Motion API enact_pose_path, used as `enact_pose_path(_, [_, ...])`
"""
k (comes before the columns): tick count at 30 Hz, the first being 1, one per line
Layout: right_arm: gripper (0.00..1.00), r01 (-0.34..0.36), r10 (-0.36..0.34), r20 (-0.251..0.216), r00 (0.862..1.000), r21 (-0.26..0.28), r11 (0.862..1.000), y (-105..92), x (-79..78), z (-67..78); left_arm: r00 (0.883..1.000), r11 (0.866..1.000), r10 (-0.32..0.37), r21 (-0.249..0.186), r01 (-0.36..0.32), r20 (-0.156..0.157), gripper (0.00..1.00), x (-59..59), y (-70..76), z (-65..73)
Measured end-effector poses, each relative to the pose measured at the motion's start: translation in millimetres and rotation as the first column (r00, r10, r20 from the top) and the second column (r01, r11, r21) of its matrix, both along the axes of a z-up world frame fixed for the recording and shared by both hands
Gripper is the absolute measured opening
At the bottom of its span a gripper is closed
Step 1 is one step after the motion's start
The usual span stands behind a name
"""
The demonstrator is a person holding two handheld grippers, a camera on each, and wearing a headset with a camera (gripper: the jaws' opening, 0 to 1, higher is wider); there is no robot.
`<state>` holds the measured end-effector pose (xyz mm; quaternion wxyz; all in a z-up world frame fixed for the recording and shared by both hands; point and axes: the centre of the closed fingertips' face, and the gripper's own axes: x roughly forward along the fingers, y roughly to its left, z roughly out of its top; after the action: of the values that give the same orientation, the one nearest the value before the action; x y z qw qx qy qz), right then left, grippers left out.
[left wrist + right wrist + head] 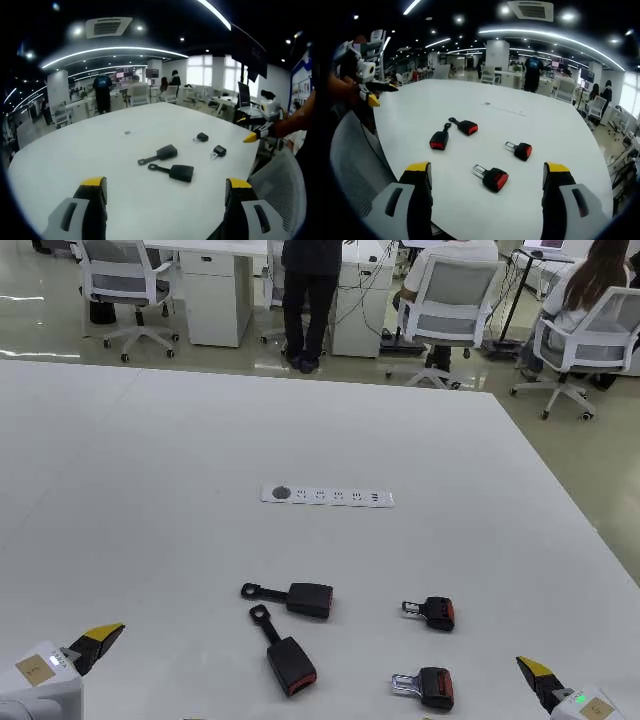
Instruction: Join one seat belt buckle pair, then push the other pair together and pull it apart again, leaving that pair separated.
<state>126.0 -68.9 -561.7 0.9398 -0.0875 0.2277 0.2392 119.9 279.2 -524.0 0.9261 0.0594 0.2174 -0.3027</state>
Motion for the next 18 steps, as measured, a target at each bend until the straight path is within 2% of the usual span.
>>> enact_pose_path(18, [0.91,-0.015,0.015,-0.017,1.000,0.002,1.000,2.6,-2.0,-3.1,1.000,1.000,-0.001,0.000,0.001,-0.007,1.00,0.3,-2.0,-0.8])
